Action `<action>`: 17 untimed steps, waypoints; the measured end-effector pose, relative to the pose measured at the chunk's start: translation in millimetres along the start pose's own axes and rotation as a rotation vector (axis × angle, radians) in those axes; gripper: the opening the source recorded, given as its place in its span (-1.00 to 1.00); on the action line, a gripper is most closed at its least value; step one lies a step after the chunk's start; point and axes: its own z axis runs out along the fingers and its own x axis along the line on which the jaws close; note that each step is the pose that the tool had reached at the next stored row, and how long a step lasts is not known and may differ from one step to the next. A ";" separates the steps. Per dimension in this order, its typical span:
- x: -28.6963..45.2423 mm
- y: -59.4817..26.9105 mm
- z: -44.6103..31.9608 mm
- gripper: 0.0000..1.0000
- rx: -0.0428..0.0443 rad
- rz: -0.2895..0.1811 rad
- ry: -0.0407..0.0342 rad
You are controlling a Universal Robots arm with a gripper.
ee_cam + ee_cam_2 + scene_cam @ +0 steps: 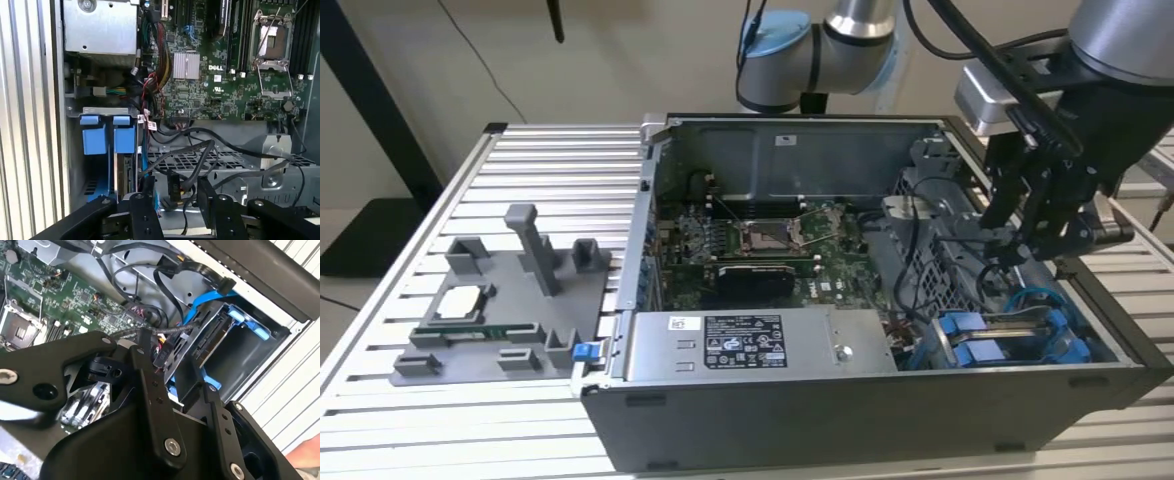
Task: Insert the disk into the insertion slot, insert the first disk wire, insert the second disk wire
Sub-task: 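Insert the first disk wire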
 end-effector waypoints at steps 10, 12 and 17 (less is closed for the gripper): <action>-1.2 1.4 0.3 1.00 -0.0015 -0.035 0.0289; -1.3 2.9 0.5 1.00 -0.0022 -0.040 0.0313; -2.0 4.4 0.9 1.00 0.0023 -0.042 0.0316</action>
